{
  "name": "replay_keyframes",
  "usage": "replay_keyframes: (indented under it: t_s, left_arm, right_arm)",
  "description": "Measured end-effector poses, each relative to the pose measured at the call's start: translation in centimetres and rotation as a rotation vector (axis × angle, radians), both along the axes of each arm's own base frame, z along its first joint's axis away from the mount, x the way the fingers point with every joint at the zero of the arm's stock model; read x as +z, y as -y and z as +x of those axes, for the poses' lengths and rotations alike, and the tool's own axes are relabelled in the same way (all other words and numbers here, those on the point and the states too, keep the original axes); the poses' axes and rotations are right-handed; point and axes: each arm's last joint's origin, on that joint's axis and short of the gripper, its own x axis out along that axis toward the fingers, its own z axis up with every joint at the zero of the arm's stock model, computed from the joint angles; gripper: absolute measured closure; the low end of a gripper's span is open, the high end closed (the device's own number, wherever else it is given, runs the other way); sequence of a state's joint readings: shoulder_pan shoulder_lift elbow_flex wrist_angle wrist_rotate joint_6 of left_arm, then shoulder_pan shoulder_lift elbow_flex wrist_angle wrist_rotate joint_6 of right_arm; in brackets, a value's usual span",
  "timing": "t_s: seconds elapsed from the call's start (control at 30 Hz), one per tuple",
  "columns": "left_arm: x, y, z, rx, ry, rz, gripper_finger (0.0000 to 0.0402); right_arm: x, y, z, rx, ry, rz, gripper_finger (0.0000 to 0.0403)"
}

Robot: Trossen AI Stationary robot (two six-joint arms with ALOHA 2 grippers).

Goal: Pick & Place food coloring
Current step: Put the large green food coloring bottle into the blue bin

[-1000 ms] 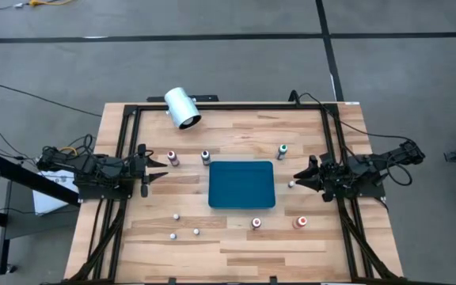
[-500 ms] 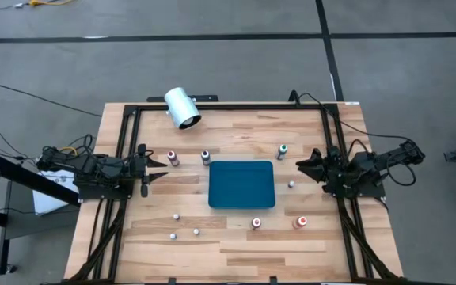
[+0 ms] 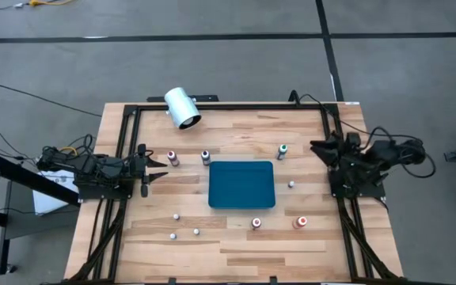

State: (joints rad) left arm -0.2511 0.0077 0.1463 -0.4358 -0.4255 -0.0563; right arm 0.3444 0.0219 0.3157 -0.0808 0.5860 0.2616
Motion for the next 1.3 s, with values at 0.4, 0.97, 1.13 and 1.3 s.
replay_keyframes:
  t_s: [0.4,0.97,1.13,1.3]
  left_arm:
    - [0.0,0.0,0.0,0.004,0.003,-0.014,0.028]
    - [0.0,0.0,0.0,0.004,0.003,-0.014,0.028]
    - [0.0,0.0,0.0,0.004,0.003,-0.014,0.028]
    - [0.0,0.0,0.0,0.004,0.003,-0.014,0.028]
  right_arm:
    - [3.9,0.0,0.5,-0.068,-0.299,-0.014,0.029]
    - [5.2,-1.2,3.4,-0.073,-0.732,0.096,0.029]
    - [5.0,-1.5,4.1,-0.081,-0.822,0.089,0.029]
    - [4.3,-1.9,5.1,-0.069,-0.905,0.08,0.029]
